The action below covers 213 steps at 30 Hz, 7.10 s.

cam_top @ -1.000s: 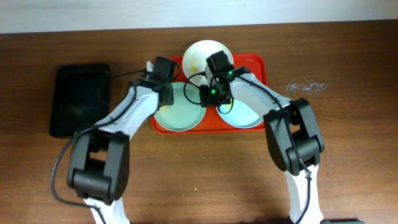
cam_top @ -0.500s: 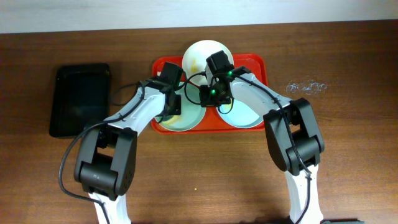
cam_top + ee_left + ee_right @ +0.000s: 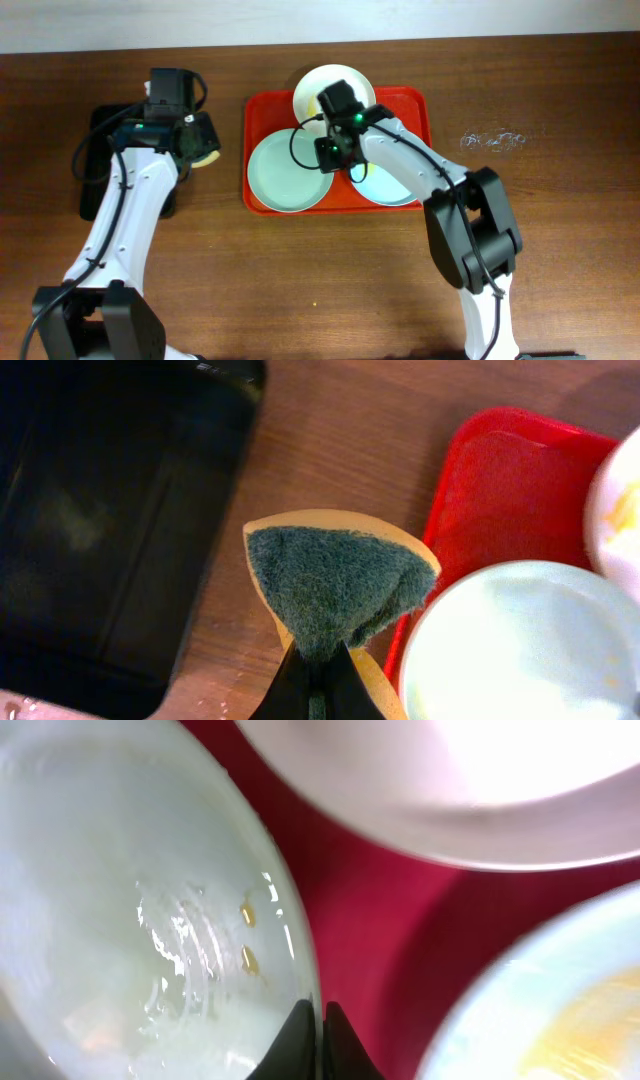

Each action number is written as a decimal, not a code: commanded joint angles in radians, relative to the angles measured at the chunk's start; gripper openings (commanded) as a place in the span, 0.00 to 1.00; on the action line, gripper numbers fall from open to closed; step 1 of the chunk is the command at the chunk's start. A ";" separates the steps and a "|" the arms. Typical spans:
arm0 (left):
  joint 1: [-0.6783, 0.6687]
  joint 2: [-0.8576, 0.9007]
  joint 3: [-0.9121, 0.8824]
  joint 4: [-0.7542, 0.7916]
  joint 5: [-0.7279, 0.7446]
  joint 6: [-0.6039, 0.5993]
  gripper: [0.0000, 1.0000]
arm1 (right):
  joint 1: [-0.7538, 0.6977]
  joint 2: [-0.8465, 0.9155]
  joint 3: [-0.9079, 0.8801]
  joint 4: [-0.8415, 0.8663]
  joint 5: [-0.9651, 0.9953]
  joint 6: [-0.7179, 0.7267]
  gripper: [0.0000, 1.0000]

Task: Clean dirty plates on tray and stack at the side
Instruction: 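Lift the mint plate with the right gripper and set it right of the tray, then grip the cream-white plate rim with the right gripper, then scrub the cream-white plate with the sponge in the left gripper, then carry the cream-white plate with the right gripper onto the mint plate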

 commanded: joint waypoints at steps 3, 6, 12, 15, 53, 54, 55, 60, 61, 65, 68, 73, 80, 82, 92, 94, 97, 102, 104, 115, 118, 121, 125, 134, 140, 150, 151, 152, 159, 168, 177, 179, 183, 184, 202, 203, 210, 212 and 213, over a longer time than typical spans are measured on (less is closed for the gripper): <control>0.079 -0.014 0.019 -0.008 0.018 -0.012 0.00 | 0.159 -0.100 0.152 -0.069 0.640 -0.198 0.04; 0.088 -0.014 0.019 -0.018 0.018 -0.012 0.00 | 0.278 -0.100 0.181 -0.040 1.006 -0.370 0.04; 0.088 -0.014 0.019 -0.029 0.018 -0.013 0.00 | 0.409 -0.100 0.181 0.106 1.368 -0.632 0.04; 0.088 -0.014 0.019 -0.029 0.018 -0.012 0.00 | 0.409 -0.100 0.181 0.106 1.369 -0.632 0.04; 0.087 -0.008 0.019 -0.028 0.045 -0.012 0.00 | -0.929 -0.135 0.072 -0.049 -0.181 -0.132 0.55; 0.087 -0.008 0.019 -0.027 0.045 -0.012 0.00 | -0.910 -0.142 0.143 -0.079 -0.200 -0.105 0.55; 0.087 -0.008 0.019 -0.025 0.045 -0.012 0.00 | -0.878 -0.143 0.184 -0.076 -0.265 -0.105 0.57; 0.087 -0.008 0.019 -0.025 0.045 -0.012 0.00 | -0.553 -0.088 0.190 0.107 -0.320 -0.106 0.60; 0.087 -0.008 0.019 -0.026 0.045 -0.012 0.00 | -0.490 -0.066 0.190 0.148 -0.273 -0.106 0.60; 0.087 -0.008 0.019 -0.031 0.045 -0.012 0.00 | -0.274 0.070 0.190 0.271 0.101 -0.002 0.60; 0.087 -0.008 0.019 -0.031 0.045 -0.013 0.00 | -0.228 0.153 0.190 0.308 0.116 0.006 0.59; 0.087 -0.008 0.019 -0.029 0.045 -0.013 0.00 | -0.227 0.180 0.187 0.291 0.109 0.007 0.51; 0.087 -0.008 0.019 -0.030 0.063 -0.012 0.00 | -0.227 0.224 0.160 0.274 0.108 0.111 0.46; 0.087 -0.008 0.019 -0.030 0.063 -0.012 0.00 | -0.227 0.224 0.160 0.274 0.101 0.111 0.29; 0.087 -0.008 0.003 -0.006 0.063 -0.012 0.00 | -0.190 0.218 0.204 0.230 -0.302 0.097 0.04; 0.087 -0.008 -0.028 0.032 0.062 -0.012 0.00 | -0.148 0.218 0.204 0.125 -0.301 0.027 0.04; 0.092 -0.008 -0.034 0.054 -0.031 -0.013 0.00 | -0.109 0.204 0.204 -0.024 -0.258 0.027 0.04; 0.209 0.014 -0.034 0.130 -0.054 -0.013 0.00 | -0.070 0.203 0.204 -0.135 -0.187 -0.002 0.04; 0.262 0.074 -0.034 0.164 -0.050 -0.013 0.00 | -0.056 0.200 0.204 -0.158 -0.085 -0.002 0.04; 0.432 0.423 -0.034 0.329 -0.035 -0.008 0.00 | -0.050 0.198 0.204 -0.191 -0.019 0.024 0.04; 0.432 0.445 -0.032 0.328 -0.005 -0.002 0.00 | -0.043 0.198 0.203 -0.190 -0.020 0.070 0.04; 0.432 0.360 -0.021 0.320 0.020 0.034 0.00 | -0.018 0.198 0.203 -0.166 -0.019 0.070 0.04; 0.431 0.125 -0.020 0.320 0.238 0.034 0.00 | -0.004 0.198 0.203 -0.113 -0.003 0.090 0.04; 0.188 0.061 -0.020 0.206 0.407 0.034 0.00 | -0.039 0.198 0.242 -0.064 0.014 -0.019 0.48; 0.048 0.061 -0.021 0.172 0.404 0.033 0.00 | -0.059 0.223 0.241 0.069 0.014 -0.209 0.31; -0.137 0.238 -0.043 0.302 0.400 0.010 0.00 | -0.058 0.225 0.241 -0.038 -0.080 -0.011 0.04; -0.138 0.274 -0.043 0.327 0.399 0.010 0.00 | -0.058 0.225 0.241 -0.047 -0.080 -0.011 0.04; -0.138 0.295 -0.043 0.340 0.384 0.009 0.00 | -0.060 0.225 0.241 -0.054 -0.080 -0.011 0.04; -0.155 0.402 -0.043 0.414 0.342 -0.039 0.00 | -0.058 0.225 0.241 -0.061 -0.080 0.014 0.04; -0.144 0.322 -0.001 0.279 -0.085 0.026 0.00 | -0.058 0.225 0.241 -0.075 -0.073 0.014 0.04; -0.252 0.304 -0.002 0.362 0.276 -0.013 0.00 | -0.058 0.225 0.240 -0.079 -0.073 0.014 0.04; -0.253 0.304 -0.018 0.365 0.267 -0.013 0.00 | -0.058 0.225 0.240 -0.079 -0.073 0.014 0.04; -0.253 0.311 -0.034 0.366 0.216 -0.013 0.00 | -0.058 0.225 0.240 -0.079 -0.073 0.014 0.04; -0.253 0.320 -0.034 0.373 0.217 -0.022 0.00 | -0.058 0.225 0.240 -0.079 -0.073 0.014 0.04; -0.216 0.201 0.008 0.277 -0.145 0.040 0.00 | -0.058 0.221 0.239 -0.062 -0.073 0.002 0.04; -0.210 0.167 0.008 0.284 -0.064 0.040 0.00 | -0.058 0.207 0.249 -0.056 -0.073 -0.021 0.04; 0.014 0.043 0.006 0.120 0.086 0.033 0.00 | 0.128 -0.005 0.296 -0.114 0.840 -0.314 0.04; 0.056 0.043 0.006 0.097 0.090 0.033 0.00 | 0.193 -0.013 0.297 -0.088 1.108 -0.322 0.04; 0.071 0.043 0.006 0.090 0.097 0.033 0.00 | 0.243 -0.013 0.297 -0.035 1.284 -0.429 0.04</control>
